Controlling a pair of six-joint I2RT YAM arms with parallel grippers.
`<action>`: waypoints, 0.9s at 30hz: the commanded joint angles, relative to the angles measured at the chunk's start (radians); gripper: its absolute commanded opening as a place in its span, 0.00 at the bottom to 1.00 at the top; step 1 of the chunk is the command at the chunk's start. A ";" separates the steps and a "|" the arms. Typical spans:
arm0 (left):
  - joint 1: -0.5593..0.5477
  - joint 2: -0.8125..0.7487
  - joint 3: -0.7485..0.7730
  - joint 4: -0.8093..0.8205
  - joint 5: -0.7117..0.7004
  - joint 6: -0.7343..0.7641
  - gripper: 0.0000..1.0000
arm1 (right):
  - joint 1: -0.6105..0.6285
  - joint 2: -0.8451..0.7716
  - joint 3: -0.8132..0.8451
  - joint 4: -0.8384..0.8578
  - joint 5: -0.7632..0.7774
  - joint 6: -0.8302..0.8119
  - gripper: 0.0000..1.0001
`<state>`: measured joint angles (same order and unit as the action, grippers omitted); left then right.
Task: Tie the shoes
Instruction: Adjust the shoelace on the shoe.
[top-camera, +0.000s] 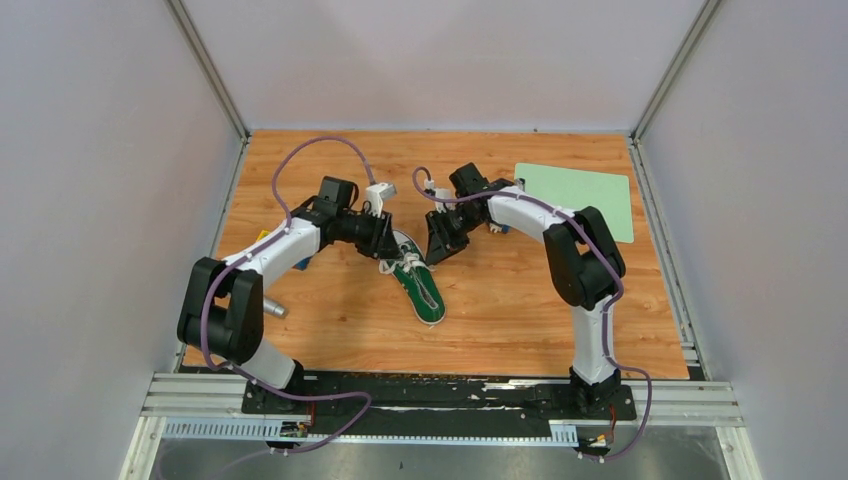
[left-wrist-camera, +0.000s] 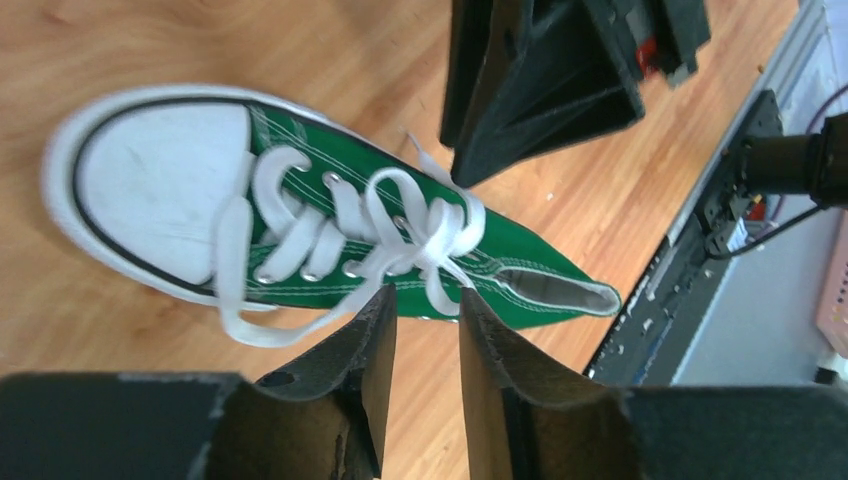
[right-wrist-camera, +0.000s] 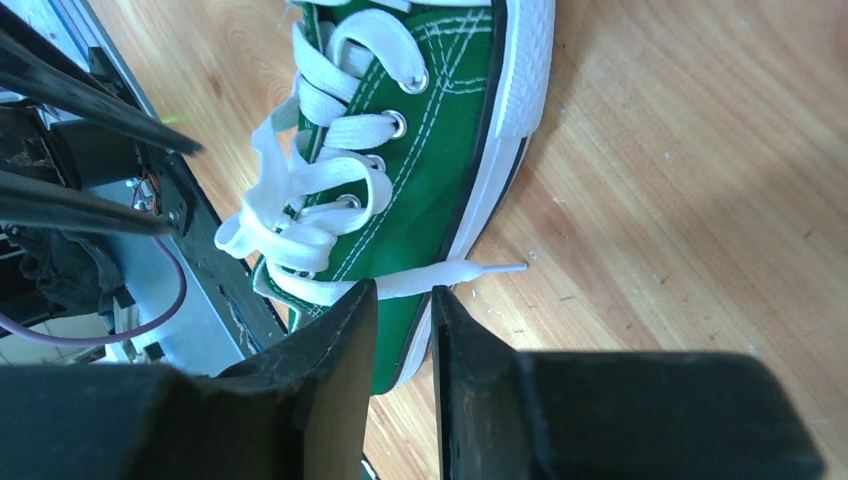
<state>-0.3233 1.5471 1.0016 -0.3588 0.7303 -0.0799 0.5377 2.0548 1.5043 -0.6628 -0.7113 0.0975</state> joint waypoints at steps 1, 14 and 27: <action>-0.026 -0.041 -0.054 0.019 0.060 -0.048 0.40 | -0.013 -0.030 0.083 0.015 -0.049 -0.116 0.32; -0.028 0.025 -0.044 0.035 0.103 -0.028 0.47 | -0.043 0.146 0.266 -0.067 -0.269 -0.402 0.40; -0.028 0.072 -0.018 0.038 0.094 0.013 0.14 | -0.012 0.099 0.240 -0.104 -0.410 -0.488 0.50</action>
<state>-0.3485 1.6257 0.9531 -0.3534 0.8032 -0.0818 0.5110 2.2162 1.7332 -0.7673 -1.0531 -0.3149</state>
